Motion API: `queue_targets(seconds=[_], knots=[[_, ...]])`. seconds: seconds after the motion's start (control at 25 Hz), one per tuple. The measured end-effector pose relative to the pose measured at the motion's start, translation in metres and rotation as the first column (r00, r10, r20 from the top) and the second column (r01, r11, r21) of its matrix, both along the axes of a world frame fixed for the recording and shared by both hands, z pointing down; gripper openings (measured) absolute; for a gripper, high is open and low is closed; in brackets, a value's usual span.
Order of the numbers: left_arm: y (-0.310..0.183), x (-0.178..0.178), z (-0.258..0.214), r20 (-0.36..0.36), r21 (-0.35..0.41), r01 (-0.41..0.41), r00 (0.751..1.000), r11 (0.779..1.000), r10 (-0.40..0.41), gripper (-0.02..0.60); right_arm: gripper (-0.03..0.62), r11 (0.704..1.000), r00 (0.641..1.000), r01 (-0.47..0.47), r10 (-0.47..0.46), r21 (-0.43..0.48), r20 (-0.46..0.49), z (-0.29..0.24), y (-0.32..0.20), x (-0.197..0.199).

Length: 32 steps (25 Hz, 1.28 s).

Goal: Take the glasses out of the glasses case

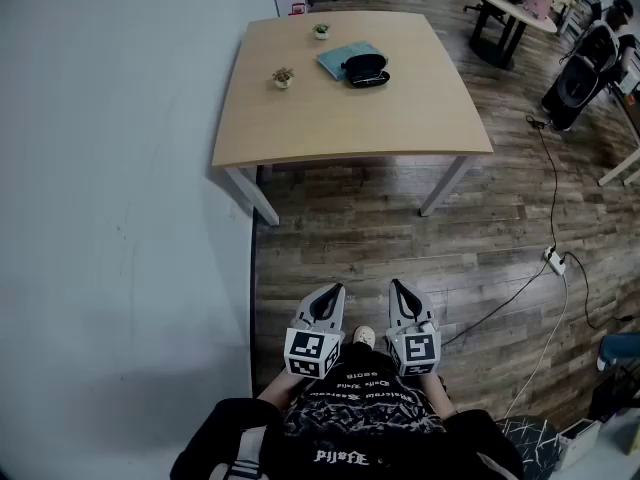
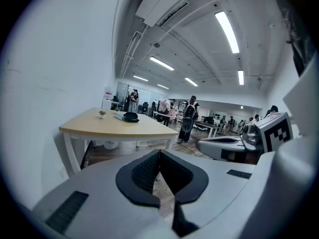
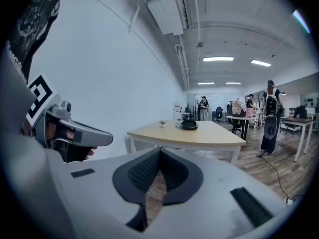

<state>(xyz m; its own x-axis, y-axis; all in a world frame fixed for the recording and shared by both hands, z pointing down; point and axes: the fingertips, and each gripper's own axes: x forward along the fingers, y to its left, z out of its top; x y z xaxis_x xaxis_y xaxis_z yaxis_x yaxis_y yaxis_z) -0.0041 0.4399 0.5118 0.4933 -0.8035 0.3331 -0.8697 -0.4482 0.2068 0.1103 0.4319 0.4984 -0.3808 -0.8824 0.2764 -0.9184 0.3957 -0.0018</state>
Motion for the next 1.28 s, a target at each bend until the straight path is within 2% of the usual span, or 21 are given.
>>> queue_targets(seconds=[0.44, 0.56, 0.72, 0.88, 0.92, 0.96, 1.08, 1.16, 1.28], knots=[[0.005, -0.023, -0.003, -0.024, 0.014, 0.031, 0.999, 0.999, -0.031, 0.005, 0.003, 1.000, 1.000, -0.007, 0.007, 0.016, -0.028, -0.003, 0.013, -0.010], [0.005, -0.024, -0.001, -0.032, 0.011, 0.028, 0.999, 1.000, -0.027, 0.005, 0.005, 0.999, 0.999, -0.037, 0.037, 0.020, -0.006, -0.002, 0.013, -0.004], [0.005, -0.024, 0.004, -0.004, -0.008, 0.017, 1.000, 1.000, -0.017, 0.005, 0.005, 0.999, 0.999, -0.050, 0.050, 0.011, 0.017, -0.001, 0.013, -0.001], [0.001, -0.031, 0.003, -0.009, 0.005, 0.050, 0.999, 0.999, -0.050, 0.006, 0.008, 0.999, 0.998, -0.051, 0.051, 0.001, 0.030, 0.003, 0.012, 0.000], [0.000, -0.034, 0.003, -0.006, 0.008, 0.059, 0.998, 0.998, -0.059, 0.009, 0.052, 0.999, 0.998, -0.050, 0.050, -0.002, 0.032, 0.004, 0.012, 0.000], [-0.001, -0.036, 0.003, -0.006, 0.009, 0.063, 0.998, 0.998, -0.063, 0.027, 0.086, 0.999, 0.998, -0.051, 0.051, -0.005, 0.036, 0.004, 0.011, 0.001], [-0.006, -0.041, 0.003, -0.026, -0.001, 0.061, 0.998, 0.998, -0.061, 0.111, 0.086, 0.999, 0.998, -0.049, 0.050, -0.013, 0.043, 0.004, 0.006, 0.003], [-0.011, -0.048, 0.003, -0.042, -0.008, 0.059, 0.997, 0.998, -0.060, 0.174, 0.192, 0.999, 0.998, -0.041, 0.042, -0.027, 0.039, 0.008, 0.003, 0.004], [-0.017, -0.056, 0.003, -0.060, -0.027, 0.048, 0.997, 0.999, -0.049, 0.238, 0.196, 0.998, 0.997, -0.062, 0.063, -0.027, 0.039, 0.007, -0.001, 0.010]])
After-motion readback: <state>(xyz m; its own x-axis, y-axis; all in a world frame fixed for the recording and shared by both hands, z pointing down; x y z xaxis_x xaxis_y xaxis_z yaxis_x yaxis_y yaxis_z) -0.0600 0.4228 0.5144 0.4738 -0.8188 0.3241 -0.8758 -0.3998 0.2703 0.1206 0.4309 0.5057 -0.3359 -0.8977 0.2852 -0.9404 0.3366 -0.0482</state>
